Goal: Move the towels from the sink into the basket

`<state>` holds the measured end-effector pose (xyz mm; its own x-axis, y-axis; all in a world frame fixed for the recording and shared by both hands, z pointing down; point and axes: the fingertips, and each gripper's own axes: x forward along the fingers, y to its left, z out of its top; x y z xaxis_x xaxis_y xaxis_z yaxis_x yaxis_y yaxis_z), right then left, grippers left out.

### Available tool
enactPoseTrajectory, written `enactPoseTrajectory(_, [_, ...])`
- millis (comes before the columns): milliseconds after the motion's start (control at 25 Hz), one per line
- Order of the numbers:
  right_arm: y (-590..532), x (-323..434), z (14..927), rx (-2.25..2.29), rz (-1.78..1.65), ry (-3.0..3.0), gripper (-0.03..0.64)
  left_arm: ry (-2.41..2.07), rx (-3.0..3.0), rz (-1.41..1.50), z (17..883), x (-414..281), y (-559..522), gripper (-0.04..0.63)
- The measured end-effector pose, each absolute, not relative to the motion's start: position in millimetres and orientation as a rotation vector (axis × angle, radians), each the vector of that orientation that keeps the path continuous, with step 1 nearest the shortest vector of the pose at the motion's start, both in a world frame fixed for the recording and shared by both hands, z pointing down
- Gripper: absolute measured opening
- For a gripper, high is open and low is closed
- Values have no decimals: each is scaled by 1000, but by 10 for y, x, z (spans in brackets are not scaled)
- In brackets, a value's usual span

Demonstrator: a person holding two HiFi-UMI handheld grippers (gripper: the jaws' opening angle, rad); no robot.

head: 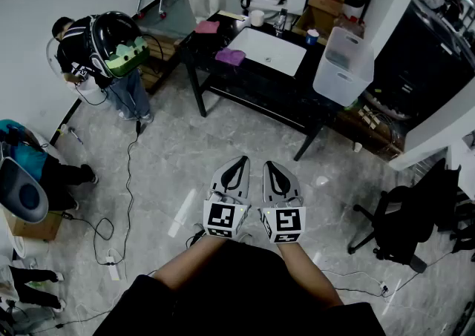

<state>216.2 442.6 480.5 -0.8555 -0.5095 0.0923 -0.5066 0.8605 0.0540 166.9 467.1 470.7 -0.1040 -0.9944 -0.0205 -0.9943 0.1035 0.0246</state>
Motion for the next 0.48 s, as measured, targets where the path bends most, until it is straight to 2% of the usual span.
enactPoseTrajectory(480, [4252, 2277, 4884, 793, 62, -2964, 19, -2327, 2053, -25, 4868, 1700, 4593, 3])
